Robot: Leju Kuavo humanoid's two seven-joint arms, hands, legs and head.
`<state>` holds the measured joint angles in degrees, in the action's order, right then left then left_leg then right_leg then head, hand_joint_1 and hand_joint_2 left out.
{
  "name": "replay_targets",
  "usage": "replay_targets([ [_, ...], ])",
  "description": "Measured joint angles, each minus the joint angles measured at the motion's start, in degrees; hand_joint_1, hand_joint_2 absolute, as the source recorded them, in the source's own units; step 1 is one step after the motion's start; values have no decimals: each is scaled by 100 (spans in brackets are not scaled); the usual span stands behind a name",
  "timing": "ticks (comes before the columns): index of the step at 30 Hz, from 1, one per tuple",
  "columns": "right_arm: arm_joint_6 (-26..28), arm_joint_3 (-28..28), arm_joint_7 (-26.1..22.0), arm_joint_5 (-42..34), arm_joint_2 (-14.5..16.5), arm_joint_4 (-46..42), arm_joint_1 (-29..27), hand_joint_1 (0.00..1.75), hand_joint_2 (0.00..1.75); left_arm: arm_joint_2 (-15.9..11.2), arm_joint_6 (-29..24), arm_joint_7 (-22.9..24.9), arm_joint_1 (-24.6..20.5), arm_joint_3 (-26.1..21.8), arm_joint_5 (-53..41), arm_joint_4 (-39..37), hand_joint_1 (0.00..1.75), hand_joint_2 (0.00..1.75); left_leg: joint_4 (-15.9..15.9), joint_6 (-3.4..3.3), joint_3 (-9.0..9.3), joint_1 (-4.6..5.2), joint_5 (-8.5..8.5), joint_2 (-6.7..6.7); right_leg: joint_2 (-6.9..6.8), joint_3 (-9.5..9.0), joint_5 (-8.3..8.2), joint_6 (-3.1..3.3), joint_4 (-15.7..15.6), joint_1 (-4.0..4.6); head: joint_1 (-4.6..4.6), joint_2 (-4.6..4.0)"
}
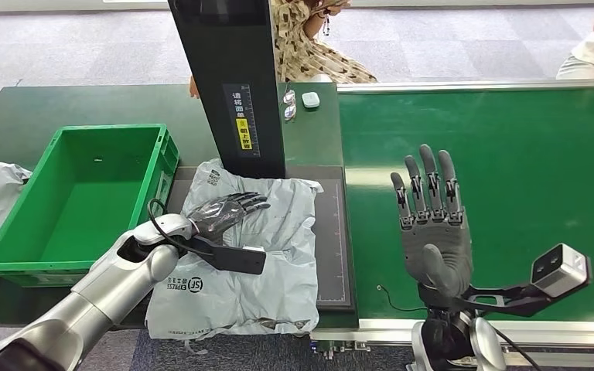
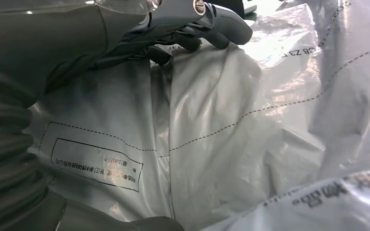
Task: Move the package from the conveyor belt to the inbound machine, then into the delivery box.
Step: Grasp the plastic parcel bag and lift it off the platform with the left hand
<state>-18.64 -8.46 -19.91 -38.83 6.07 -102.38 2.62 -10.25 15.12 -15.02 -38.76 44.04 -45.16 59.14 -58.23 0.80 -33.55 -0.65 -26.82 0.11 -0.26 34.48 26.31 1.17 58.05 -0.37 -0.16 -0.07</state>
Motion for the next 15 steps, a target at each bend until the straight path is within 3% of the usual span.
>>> replay_targets([
  [4,42,0,1,-3,5,-2,-7,0,175,63,-12,-25,-79,140,9,-115,0,175,0,0,2,0,0,-2,-2,-3,0,0,0,0,1,0],
  [8,62,0,0,-3,5,-4,-31,0,175,125,-21,-36,-115,213,19,-175,159,175,0,0,4,0,0,-2,-2,-5,0,0,0,0,1,0],
  [11,66,0,-1,-2,5,-9,-54,0,175,151,-25,-43,-121,254,21,-206,175,175,0,0,4,0,0,-2,-2,-6,0,0,0,0,1,0],
  [15,94,0,0,5,19,-20,-72,0,175,163,-43,-70,-130,266,39,-225,175,175,0,0,4,0,0,-2,-2,-6,0,0,0,0,1,0],
])
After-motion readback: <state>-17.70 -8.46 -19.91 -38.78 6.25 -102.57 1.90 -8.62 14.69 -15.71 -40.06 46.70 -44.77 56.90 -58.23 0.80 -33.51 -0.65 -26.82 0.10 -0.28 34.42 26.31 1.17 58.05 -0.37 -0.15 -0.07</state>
